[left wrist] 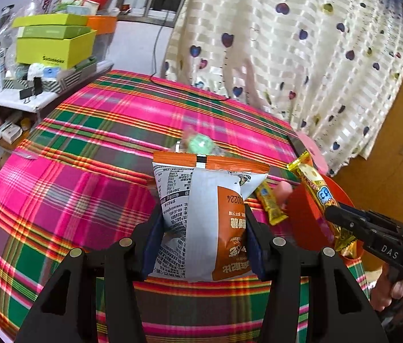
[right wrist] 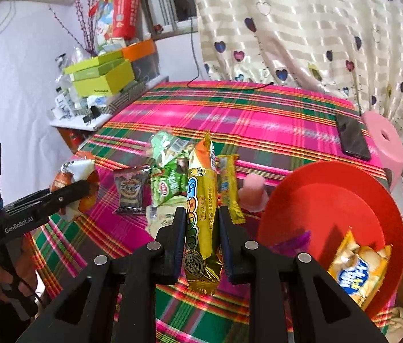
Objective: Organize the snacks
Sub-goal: 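Carry yellow snack bar into red basket with right tool while left tool lifts white bag, then lower white-orange bag into red basket with left tool while right tool withdraws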
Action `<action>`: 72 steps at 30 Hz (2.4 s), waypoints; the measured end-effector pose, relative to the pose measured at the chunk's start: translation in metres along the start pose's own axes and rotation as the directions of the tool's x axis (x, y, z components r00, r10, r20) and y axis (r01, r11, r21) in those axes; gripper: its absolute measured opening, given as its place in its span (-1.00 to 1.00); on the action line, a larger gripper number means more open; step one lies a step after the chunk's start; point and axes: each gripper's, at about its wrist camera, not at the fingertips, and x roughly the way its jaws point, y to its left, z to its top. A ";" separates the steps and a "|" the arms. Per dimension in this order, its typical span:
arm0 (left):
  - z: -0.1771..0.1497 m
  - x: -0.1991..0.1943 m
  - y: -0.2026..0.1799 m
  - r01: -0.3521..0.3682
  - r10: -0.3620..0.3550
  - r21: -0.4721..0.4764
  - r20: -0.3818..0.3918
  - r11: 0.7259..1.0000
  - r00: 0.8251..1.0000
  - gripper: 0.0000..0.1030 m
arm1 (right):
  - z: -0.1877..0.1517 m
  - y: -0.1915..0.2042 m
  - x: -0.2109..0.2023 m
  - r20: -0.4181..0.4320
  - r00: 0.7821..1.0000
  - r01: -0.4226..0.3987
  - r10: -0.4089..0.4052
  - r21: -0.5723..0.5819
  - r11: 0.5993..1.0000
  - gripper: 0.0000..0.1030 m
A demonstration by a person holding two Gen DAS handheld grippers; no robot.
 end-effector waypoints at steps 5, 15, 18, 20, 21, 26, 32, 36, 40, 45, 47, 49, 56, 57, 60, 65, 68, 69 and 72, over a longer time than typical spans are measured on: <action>-0.002 0.001 -0.012 0.015 -0.014 0.017 -0.009 1.000 1.000 0.02 | -0.003 -0.010 -0.012 0.018 1.000 0.016 -0.016 0.019 1.000 -0.61; -0.001 0.003 -0.037 0.051 -0.050 0.060 -0.028 0.997 0.998 0.02 | -0.010 -0.030 -0.028 0.037 0.999 0.037 -0.039 0.049 0.998 -0.61; -0.001 0.006 -0.045 0.062 -0.060 0.071 -0.036 0.996 0.998 0.02 | -0.011 -0.039 -0.032 0.043 0.998 0.049 -0.052 0.066 0.997 -0.61; -0.001 0.007 -0.050 0.068 -0.065 0.080 -0.040 0.994 0.997 0.02 | -0.011 -0.046 -0.036 0.049 0.997 0.059 -0.063 0.078 0.995 -0.61; -0.001 0.008 -0.052 0.071 -0.068 0.084 -0.041 0.994 0.997 0.02 | -0.011 -0.049 -0.037 0.051 0.996 0.064 -0.068 0.082 0.995 -0.61; 0.000 0.013 -0.063 0.080 -0.075 0.099 -0.052 0.992 0.996 0.02 | -0.009 -0.074 -0.047 0.066 0.991 0.107 -0.115 0.109 0.988 -0.61; 0.002 0.020 -0.075 0.091 -0.084 0.118 -0.065 0.989 0.994 0.02 | -0.006 -0.110 -0.057 0.077 0.980 0.171 -0.184 0.146 0.974 -0.61; 0.003 0.025 -0.082 0.102 -0.093 0.131 -0.072 0.986 0.993 0.02 | -0.007 -0.135 -0.059 0.071 0.974 0.200 -0.214 0.169 0.965 -0.61; 0.004 0.031 -0.089 0.111 -0.099 0.144 -0.085 0.983 0.991 0.02 | -0.008 -0.153 -0.050 0.037 0.968 0.240 -0.248 0.143 0.960 -0.61; 0.003 0.038 -0.095 0.121 -0.106 0.157 -0.100 0.980 0.989 0.02 | -0.008 -0.166 -0.034 -0.009 0.965 0.261 -0.261 0.076 0.962 -0.61; 0.002 0.041 -0.097 0.124 -0.108 0.160 -0.106 0.979 0.989 0.02 | -0.009 -0.167 -0.027 -0.032 0.963 0.267 -0.266 0.037 0.963 -0.61; 0.002 0.044 -0.099 0.125 -0.107 0.164 -0.112 0.979 0.988 0.02 | -0.012 -0.168 -0.018 -0.058 0.959 0.278 -0.278 -0.007 0.961 -0.61; 0.005 0.053 -0.109 0.134 -0.113 0.180 -0.126 0.974 0.986 0.02 | -0.017 -0.178 0.000 -0.122 0.936 0.323 -0.329 -0.067 0.944 -0.60; 0.005 0.053 -0.110 0.137 -0.115 0.183 -0.127 0.974 0.985 0.02 | -0.017 -0.180 0.001 -0.123 0.932 0.334 -0.340 -0.065 0.940 -0.57; 0.005 0.055 -0.117 0.145 -0.121 0.193 -0.130 0.970 0.984 0.02 | -0.020 -0.185 0.000 -0.122 0.928 0.350 -0.353 -0.046 0.936 -0.55; 0.007 0.058 -0.128 0.160 -0.133 0.213 -0.136 0.964 0.982 0.02 | -0.025 -0.189 -0.009 -0.103 0.918 0.385 -0.382 0.006 0.923 -0.53; 0.009 0.061 -0.137 0.173 -0.143 0.229 -0.143 0.958 0.979 0.02 | -0.026 -0.189 -0.022 -0.069 0.924 0.379 -0.375 0.055 0.924 -0.53; 0.009 0.063 -0.140 0.177 -0.146 0.235 -0.146 0.956 0.979 0.02 | -0.027 -0.189 -0.026 -0.060 0.927 0.373 -0.369 0.071 0.925 -0.52; 0.010 0.068 -0.151 0.193 -0.157 0.254 -0.155 0.948 0.975 0.02 | -0.029 -0.188 -0.035 -0.045 0.934 0.356 -0.354 0.103 0.929 -0.52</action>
